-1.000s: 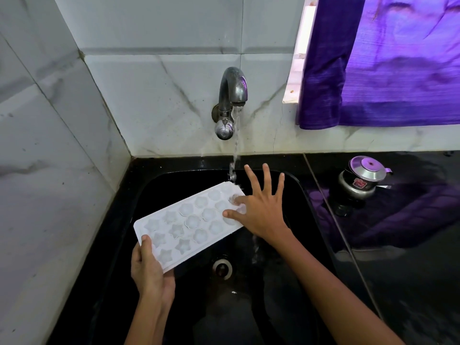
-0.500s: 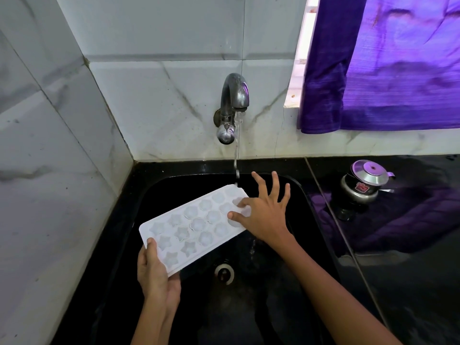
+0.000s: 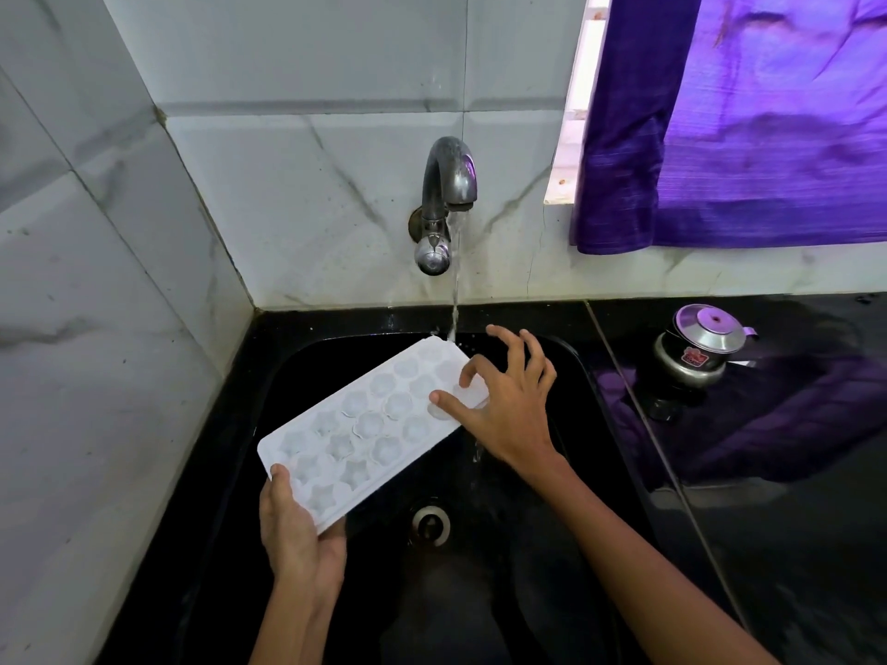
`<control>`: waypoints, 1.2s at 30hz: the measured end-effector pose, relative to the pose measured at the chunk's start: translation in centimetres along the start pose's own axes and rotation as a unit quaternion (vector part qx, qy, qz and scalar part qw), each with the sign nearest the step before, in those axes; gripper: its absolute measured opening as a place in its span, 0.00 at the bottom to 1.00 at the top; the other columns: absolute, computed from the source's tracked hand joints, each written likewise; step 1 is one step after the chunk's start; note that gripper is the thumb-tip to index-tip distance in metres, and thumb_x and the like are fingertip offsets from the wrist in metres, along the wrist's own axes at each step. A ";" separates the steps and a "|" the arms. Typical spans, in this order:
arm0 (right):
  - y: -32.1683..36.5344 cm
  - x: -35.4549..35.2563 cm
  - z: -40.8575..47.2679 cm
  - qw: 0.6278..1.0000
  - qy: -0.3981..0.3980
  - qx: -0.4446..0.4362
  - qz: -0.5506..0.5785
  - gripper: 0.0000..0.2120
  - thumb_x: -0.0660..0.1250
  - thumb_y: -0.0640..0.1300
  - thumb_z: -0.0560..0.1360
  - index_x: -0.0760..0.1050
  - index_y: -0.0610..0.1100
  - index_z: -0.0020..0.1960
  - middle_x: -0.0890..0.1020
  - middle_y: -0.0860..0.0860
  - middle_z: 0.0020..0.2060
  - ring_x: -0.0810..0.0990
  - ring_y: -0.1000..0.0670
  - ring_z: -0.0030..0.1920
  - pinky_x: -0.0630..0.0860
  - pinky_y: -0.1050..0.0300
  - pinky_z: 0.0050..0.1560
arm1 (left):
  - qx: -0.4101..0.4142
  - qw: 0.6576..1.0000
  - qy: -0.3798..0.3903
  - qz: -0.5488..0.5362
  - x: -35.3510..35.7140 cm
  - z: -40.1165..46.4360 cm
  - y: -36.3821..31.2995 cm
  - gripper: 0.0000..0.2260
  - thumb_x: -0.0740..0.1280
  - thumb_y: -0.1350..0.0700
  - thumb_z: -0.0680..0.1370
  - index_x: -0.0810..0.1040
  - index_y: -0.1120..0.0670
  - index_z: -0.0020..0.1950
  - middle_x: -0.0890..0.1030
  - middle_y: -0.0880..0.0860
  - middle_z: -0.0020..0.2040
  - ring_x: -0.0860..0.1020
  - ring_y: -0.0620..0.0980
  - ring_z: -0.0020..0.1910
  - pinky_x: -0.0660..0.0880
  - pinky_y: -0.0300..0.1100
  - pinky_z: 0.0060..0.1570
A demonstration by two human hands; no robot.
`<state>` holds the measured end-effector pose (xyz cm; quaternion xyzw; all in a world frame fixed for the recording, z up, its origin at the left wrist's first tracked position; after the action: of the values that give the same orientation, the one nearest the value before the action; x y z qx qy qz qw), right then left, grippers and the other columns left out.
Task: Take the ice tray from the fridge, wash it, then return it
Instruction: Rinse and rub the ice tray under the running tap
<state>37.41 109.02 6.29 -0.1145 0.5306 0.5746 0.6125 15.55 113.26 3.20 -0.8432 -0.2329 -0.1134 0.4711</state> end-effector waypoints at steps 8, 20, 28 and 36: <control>-1.8 0.4 -0.6 0.974 0.159 -0.107 -0.117 0.32 0.46 0.73 0.70 0.74 0.58 0.61 0.54 0.49 0.76 0.41 0.44 0.73 0.42 0.41 0.69 | 0.036 0.999 -0.015 -0.004 0.5 -0.2 -0.3 0.17 0.58 0.47 0.81 0.72 0.51 0.68 0.81 0.53 0.59 0.82 0.52 0.52 0.80 0.44 0.38; -1.2 -0.1 0.3 0.969 0.149 -0.105 -0.168 0.35 0.46 0.77 0.64 0.77 0.59 0.55 0.53 0.51 0.76 0.39 0.43 0.72 0.38 0.40 0.67 | 0.028 0.999 0.006 0.017 -0.3 1.1 -0.8 0.17 0.56 0.46 0.82 0.73 0.51 0.67 0.82 0.52 0.58 0.82 0.52 0.53 0.79 0.46 0.43; -1.7 0.4 -0.2 0.966 0.064 -0.135 -0.211 0.27 0.52 0.74 0.67 0.81 0.60 0.47 0.66 0.46 0.72 0.54 0.37 0.72 0.50 0.35 0.65 | 0.034 0.998 0.036 0.034 0.1 1.2 -0.7 0.17 0.56 0.47 0.82 0.73 0.51 0.66 0.82 0.53 0.58 0.82 0.54 0.54 0.79 0.49 0.45; -2.0 -0.7 -0.3 0.969 0.141 -0.114 -0.171 0.34 0.45 0.76 0.66 0.76 0.61 0.58 0.49 0.50 0.77 0.35 0.41 0.73 0.35 0.38 0.67 | 0.003 0.999 0.031 0.029 -0.2 1.1 -0.2 0.17 0.56 0.45 0.82 0.74 0.51 0.65 0.82 0.52 0.57 0.82 0.54 0.53 0.79 0.51 0.48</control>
<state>39.07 107.79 5.83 -0.3521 0.5155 0.4962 0.6034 15.26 114.28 2.71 -0.8444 -0.1940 -0.1249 0.4835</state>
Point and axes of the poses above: each hand's wrist, its own z-axis towards the middle knuckle, its own x-axis out of the palm, y = z × x, the point moved 2 cm from there along z, towards the middle knuckle
